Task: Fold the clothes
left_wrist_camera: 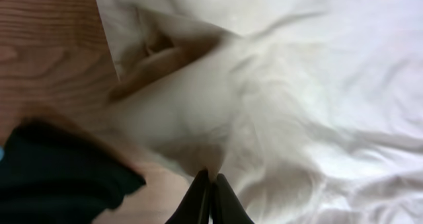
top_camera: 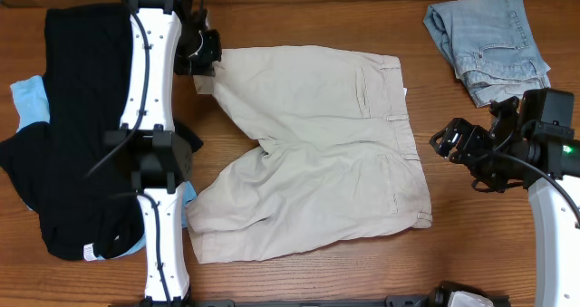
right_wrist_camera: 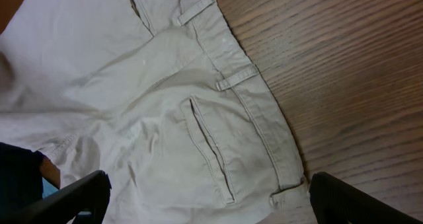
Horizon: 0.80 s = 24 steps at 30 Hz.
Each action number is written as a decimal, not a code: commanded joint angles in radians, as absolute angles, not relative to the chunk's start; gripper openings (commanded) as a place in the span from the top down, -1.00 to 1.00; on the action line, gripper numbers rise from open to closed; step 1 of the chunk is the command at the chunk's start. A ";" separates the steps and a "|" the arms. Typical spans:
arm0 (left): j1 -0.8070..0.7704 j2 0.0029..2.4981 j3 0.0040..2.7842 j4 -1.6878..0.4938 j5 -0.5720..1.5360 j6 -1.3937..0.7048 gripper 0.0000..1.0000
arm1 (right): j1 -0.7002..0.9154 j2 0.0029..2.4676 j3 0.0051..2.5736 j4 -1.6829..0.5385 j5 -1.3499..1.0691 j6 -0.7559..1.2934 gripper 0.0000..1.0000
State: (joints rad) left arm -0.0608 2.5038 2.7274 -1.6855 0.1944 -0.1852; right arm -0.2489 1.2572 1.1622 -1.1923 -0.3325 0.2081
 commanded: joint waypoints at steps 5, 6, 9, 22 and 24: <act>-0.072 2.287 2.279 -1.690 0.068 -0.189 0.92 | -0.252 1.258 1.186 -1.194 -0.323 0.197 -1.00; -0.071 2.264 2.198 -1.690 0.036 -0.189 0.91 | -0.252 1.258 1.186 -1.195 -0.323 0.192 -1.00; -0.070 2.230 2.020 -1.690 -0.049 -0.192 0.92 | -0.252 1.258 1.185 -1.198 -0.323 0.188 -1.00; -0.041 2.206 2.232 -1.655 -0.098 -0.255 -0.53 | -0.205 1.281 1.185 -1.066 -0.332 0.118 -1.00; -0.044 2.189 2.342 -1.641 -0.063 -0.242 -0.57 | -0.162 1.314 1.185 -1.000 -0.331 0.103 -1.00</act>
State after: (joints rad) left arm -0.0414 2.2612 2.1712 -1.6508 -0.1059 -0.2413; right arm -0.2203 1.2713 1.1622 -1.0641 -0.3313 0.1509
